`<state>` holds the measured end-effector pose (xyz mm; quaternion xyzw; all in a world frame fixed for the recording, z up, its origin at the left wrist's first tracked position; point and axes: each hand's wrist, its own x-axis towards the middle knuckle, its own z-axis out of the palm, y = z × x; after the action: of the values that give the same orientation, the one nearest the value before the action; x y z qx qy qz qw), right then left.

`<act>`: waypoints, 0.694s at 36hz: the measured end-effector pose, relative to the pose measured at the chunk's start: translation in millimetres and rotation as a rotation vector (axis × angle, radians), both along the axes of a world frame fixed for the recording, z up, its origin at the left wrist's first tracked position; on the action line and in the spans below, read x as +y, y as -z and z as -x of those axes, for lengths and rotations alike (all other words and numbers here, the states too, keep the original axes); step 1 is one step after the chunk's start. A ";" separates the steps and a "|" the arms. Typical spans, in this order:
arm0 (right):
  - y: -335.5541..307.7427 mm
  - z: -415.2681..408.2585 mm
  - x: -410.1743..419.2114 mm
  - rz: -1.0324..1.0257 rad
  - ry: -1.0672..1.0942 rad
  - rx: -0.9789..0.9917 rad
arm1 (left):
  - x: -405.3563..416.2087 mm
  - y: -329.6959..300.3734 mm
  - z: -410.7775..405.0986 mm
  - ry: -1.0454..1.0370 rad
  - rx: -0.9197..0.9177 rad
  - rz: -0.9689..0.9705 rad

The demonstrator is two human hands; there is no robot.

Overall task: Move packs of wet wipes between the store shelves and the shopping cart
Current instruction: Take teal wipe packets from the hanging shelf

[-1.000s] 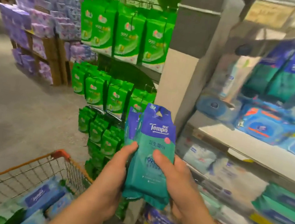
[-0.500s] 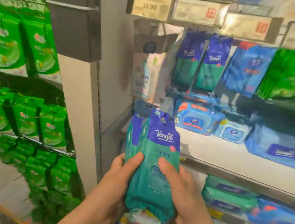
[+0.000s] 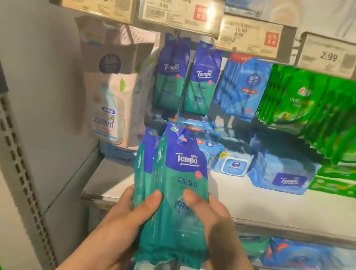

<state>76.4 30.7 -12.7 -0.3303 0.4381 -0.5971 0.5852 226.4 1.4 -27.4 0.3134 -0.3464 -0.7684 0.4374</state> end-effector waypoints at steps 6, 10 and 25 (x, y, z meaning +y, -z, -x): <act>-2.2 28.3 -13.2 0.009 0.037 0.027 | -19.9 -1.7 16.3 0.022 0.020 0.042; -12.7 52.1 -20.9 0.068 0.087 0.090 | -30.0 -7.8 24.5 -0.067 -0.045 0.078; -56.7 91.5 -41.1 0.548 0.121 0.389 | -31.3 -19.2 51.0 -0.135 -0.087 0.136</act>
<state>-15.0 -10.4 44.0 -0.5563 0.3836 -0.6520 0.3438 175.4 -29.9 -8.2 0.3386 -0.3944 -0.6975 0.4933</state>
